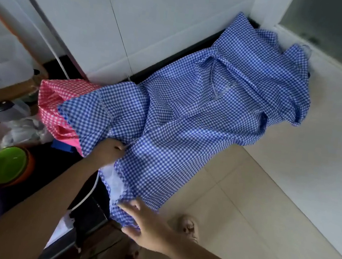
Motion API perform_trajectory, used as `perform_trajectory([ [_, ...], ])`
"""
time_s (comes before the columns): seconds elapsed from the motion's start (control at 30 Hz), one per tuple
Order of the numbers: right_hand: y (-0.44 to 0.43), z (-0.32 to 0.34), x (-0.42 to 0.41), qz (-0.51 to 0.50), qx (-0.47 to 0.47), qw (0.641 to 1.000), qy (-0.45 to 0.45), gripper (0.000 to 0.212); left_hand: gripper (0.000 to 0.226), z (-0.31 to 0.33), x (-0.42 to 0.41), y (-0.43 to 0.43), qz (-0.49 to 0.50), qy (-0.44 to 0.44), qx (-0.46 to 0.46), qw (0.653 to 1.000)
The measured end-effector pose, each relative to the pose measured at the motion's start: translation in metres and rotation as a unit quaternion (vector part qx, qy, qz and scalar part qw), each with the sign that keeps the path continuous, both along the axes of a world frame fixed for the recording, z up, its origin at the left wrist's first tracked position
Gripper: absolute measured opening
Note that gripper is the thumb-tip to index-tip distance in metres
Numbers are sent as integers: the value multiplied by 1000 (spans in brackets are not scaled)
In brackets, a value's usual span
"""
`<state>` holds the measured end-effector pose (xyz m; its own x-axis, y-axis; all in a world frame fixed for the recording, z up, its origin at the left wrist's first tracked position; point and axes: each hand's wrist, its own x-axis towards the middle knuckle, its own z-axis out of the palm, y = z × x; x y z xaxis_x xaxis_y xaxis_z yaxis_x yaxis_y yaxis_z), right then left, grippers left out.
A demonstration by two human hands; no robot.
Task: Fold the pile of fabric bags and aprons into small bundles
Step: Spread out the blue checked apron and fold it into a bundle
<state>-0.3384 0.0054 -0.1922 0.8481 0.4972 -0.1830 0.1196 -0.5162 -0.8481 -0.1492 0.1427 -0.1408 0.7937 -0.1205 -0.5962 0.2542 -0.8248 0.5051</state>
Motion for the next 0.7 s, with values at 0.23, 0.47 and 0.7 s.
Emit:
perform_trajectory([
  [0.23,84,10,20,-187,-116,975,-3,73,17,17,13,18,-134,-37,-1,990],
  [0.47,107,17,40,-216,-269,938,24,77,40,44,5,73,-59,-87,-30,994],
  [0.7,105,30,57,-260,-267,927,50,47,62,44,10,115,86,105,-75,988],
])
